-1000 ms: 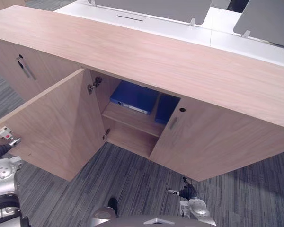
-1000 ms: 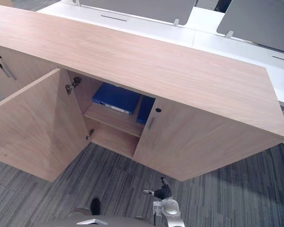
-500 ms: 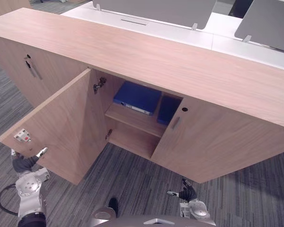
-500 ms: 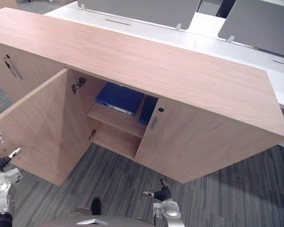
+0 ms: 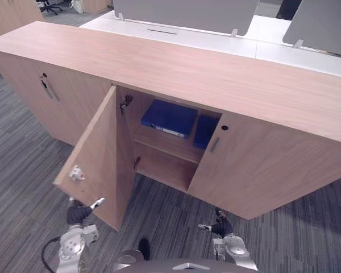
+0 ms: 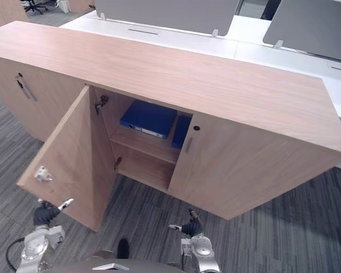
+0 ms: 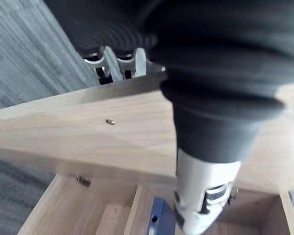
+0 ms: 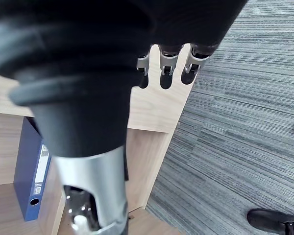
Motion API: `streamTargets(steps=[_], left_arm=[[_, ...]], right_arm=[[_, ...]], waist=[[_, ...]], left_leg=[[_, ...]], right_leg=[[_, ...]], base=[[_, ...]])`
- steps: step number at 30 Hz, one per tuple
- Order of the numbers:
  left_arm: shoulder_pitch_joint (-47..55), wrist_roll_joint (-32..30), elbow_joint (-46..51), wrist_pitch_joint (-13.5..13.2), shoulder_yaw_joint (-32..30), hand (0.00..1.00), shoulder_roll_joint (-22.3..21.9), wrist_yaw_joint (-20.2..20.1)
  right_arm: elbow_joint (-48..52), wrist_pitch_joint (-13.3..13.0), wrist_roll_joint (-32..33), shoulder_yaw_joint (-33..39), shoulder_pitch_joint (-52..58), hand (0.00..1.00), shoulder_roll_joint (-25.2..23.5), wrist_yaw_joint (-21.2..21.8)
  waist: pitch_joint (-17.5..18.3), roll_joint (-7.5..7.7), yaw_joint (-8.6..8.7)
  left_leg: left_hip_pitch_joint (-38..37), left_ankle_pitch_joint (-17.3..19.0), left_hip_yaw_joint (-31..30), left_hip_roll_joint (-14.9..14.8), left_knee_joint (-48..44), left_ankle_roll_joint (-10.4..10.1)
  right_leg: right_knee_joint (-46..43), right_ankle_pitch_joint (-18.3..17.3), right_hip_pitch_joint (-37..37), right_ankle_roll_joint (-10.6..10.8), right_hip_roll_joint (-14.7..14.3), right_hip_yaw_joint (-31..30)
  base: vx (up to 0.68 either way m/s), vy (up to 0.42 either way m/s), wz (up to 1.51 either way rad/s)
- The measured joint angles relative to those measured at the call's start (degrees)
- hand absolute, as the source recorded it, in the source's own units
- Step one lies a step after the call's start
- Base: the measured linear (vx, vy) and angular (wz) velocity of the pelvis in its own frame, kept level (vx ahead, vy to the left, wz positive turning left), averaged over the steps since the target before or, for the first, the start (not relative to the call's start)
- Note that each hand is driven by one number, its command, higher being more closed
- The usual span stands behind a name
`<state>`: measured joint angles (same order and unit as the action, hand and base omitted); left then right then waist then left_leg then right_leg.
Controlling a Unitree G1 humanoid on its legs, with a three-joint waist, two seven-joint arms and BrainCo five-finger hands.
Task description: Walk over to the cabinet, pick up the folder, carry it to the office cabinet, place the folder inside the office cabinet, then close the office cabinet door
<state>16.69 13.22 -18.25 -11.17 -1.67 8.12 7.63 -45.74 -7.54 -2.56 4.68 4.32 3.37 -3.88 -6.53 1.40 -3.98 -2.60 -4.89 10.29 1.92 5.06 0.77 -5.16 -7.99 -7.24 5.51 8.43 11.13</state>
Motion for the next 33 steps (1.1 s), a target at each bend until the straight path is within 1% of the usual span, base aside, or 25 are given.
streamTargets(steps=[1, 3, 4, 5, 6, 7, 9, 11, 14, 16, 17, 18, 22, 25, 26, 27, 29, 33], left_arm=[[0.5, 0.0, 0.3, 0.0, 1.4, 0.00, -0.1, -0.5], [1.2, 0.0, 0.8, 0.0, 6.7, 0.00, -0.6, -3.2], [0.9, 0.0, 0.9, 0.1, 7.8, 0.00, -0.8, -3.9], [0.4, 0.0, 0.9, 0.2, 9.7, 0.00, -1.5, -5.2], [-0.4, 0.0, 0.9, 0.5, 11.5, 0.00, -2.1, -5.7], [-1.0, 0.0, 0.9, 0.6, 12.3, 0.00, -2.5, -6.1], [-5.0, -0.2, 0.9, 0.7, 15.5, 0.00, -3.1, -7.2], [-8.9, -0.7, -0.1, 0.6, 16.8, 0.00, -3.7, -7.2], [-15.7, -1.1, -4.8, 0.5, 17.2, 0.00, -4.2, -6.5], [-20.8, -1.2, -8.7, 0.6, 17.5, 0.00, -4.2, -5.3], [-22.1, -1.2, -9.7, 0.6, 17.5, 0.00, -4.2, -5.0], [-24.3, -1.2, -11.9, 0.7, 17.4, 0.00, -4.1, -4.0], [-29.5, -3.5, -18.0, 1.1, 17.4, 0.00, -3.6, -1.6], [-34.9, -5.1, -23.4, 1.6, 16.9, 0.00, -3.1, 0.4], [-36.6, -5.6, -24.8, 1.9, 16.4, 0.00, -2.7, 1.1], [-38.1, -6.1, -25.8, 2.2, 16.1, 0.00, -2.1, 1.9], [-39.2, -6.3, -25.9, 2.5, 15.2, 0.00, -1.7, 2.4], [-40.1, -6.7, -25.9, 2.5, 15.2, 0.00, -1.5, 2.4]], right_arm=[[0.1, 0.0, 0.0, 0.0, 0.0, 0.00, -0.1, 0.0], [0.8, 0.3, 0.0, -0.1, 0.0, 0.00, -0.3, 0.0], [1.1, 0.4, 0.0, -0.1, 0.0, 0.00, -0.4, 0.0], [2.1, 0.4, 0.0, -0.2, 0.1, 0.00, -0.8, 0.0], [2.6, 0.4, 0.0, -0.4, 0.1, 0.00, -0.8, 0.0], [2.6, 0.4, 0.0, -0.6, 0.1, 0.00, -0.7, 0.0], [2.6, 0.4, 0.0, -1.3, 0.4, 0.00, -0.7, -0.1], [3.6, 0.5, 0.0, -1.6, 1.4, 0.00, -0.8, -0.1], [4.5, 0.4, 0.1, -2.3, 2.1, 0.00, -0.8, -0.1], [4.5, 0.4, 0.1, -2.3, 2.1, 0.00, -0.8, -0.1], [4.5, 0.5, 0.1, -2.3, 2.1, 0.00, -0.7, -0.1], [4.5, 0.5, 0.1, -2.3, 2.2, 0.00, -0.7, -0.1], [4.4, 0.5, 0.6, -2.3, 2.1, 0.00, -0.6, -0.1], [4.4, 0.4, 0.7, -2.4, 2.0, 0.00, -0.5, -0.1], [4.4, 0.4, 0.7, -2.4, 2.0, 0.00, -0.5, -0.1], [4.4, 0.4, 0.8, -2.4, 1.7, 0.00, -0.4, -0.1], [4.3, 0.4, 1.1, -2.4, 1.8, 0.00, -0.3, -0.1], [4.2, 0.3, 1.3, -2.3, 2.2, 0.00, 0.1, -0.3]], waist=[[0.1, -0.13, 0.19], [0.4, -0.67, 1.23], [0.4, -0.70, 1.44], [0.5, -0.68, 2.18], [0.7, -0.62, 2.87], [0.8, -0.60, 3.08], [1.0, -0.62, 4.16], [1.4, -0.72, 4.73], [1.8, -0.80, 5.81], [2.3, -0.96, 7.03], [2.3, -1.00, 7.29], [2.4, -1.06, 7.59], [2.4, -1.03, 8.47], [2.4, -1.01, 9.50], [2.4, -1.01, 10.09], [2.4, -1.01, 10.60], [2.3, -0.95, 10.92], [2.3, -0.83, 11.77]], left_leg=[[0.1, 0.0, 0.5, -0.1, 0.0, 0.0], [0.8, 0.0, 1.9, -0.4, 0.0, 0.0], [0.9, 0.0, 2.4, -0.5, 0.0, 0.0], [0.8, 0.0, 2.8, -0.5, 0.0, 0.0], [0.8, 0.0, 3.9, -0.7, 0.0, 0.0], [0.8, 0.0, 4.3, -0.7, 0.0, 0.0], [0.4, 0.2, 5.5, -0.8, 0.0, 0.3], [0.1, 0.4, 6.3, -0.8, 0.0, 0.5], [-0.5, 0.8, 7.7, -0.8, 0.0, 0.3], [-0.5, 1.1, 8.7, -1.1, 0.0, 0.0], [-0.5, 1.1, 8.8, -1.2, 0.0, 0.0], [-0.5, 1.1, 9.2, -1.4, 0.0, -0.1], [-0.6, 1.1, 10.3, -2.2, 0.0, 0.0], [-0.6, 1.1, 10.7, -2.7, 0.0, -0.1], [-0.6, 1.2, 11.0, -2.8, 0.0, -0.1], [-0.5, 1.2, 11.4, -2.9, 0.0, -0.2], [-0.4, 1.2, 11.8, -3.1, 0.0, -0.3], [-0.4, 1.2, 11.6, -3.3, 0.0, -0.4]], right_leg=[[-0.1, 0.0, 0.4, 0.0, -0.1, -0.6], [0.0, 0.0, 1.8, -0.1, -0.5, -2.9], [0.0, 0.1, 2.1, -0.1, -0.5, -3.3], [0.0, 0.1, 2.5, -0.1, -0.7, -4.4], [0.1, 0.2, 3.0, -0.3, -0.8, -4.9], [0.1, 0.3, 3.2, -0.4, -0.8, -5.5], [0.3, 0.6, 3.3, -0.8, -0.9, -6.4], [0.6, 0.7, 3.3, -1.0, -1.0, -7.4], [1.2, 2.3, 3.3, -0.9, -1.0, -8.8], [2.4, 3.3, 3.3, -0.3, -1.2, -9.3], [2.6, 3.5, 3.3, -0.2, -1.3, -9.6], [3.0, 4.1, 3.3, 0.4, -1.6, -10.2], [3.8, 4.6, 3.3, 0.3, -2.4, -10.8], [4.0, 4.7, 3.4, 0.2, -2.9, -11.0], [4.1, 4.7, 3.5, 0.2, -3.1, -11.2], [4.1, 4.8, 3.8, 0.0, -3.2, -11.6], [4.1, 4.9, 4.2, -0.2, -3.4, -12.2], [4.1, 4.9, 4.1, -0.2, -3.4, -11.9]], base=[[-0.07, 0.045, -0.25], [-0.05, 0.049, -0.32], [-0.03, 0.047, -0.39], [-0.02, 0.050, -0.45], [-0.01, 0.051, -0.47], [0.02, 0.048, -0.40], [0.03, 0.029, -0.30], [0.06, 0.022, -0.23], [0.07, 0.008, -0.28], [0.09, -0.021, -0.22], [0.09, -0.034, -0.23], [0.09, -0.041, -0.20], [0.09, -0.043, -0.15], [0.07, -0.042, -0.08], [0.02, -0.023, -0.14], [0.02, -0.025, -0.19], [-0.01, -0.014, -0.16], [-0.01, -0.004, -0.01]])
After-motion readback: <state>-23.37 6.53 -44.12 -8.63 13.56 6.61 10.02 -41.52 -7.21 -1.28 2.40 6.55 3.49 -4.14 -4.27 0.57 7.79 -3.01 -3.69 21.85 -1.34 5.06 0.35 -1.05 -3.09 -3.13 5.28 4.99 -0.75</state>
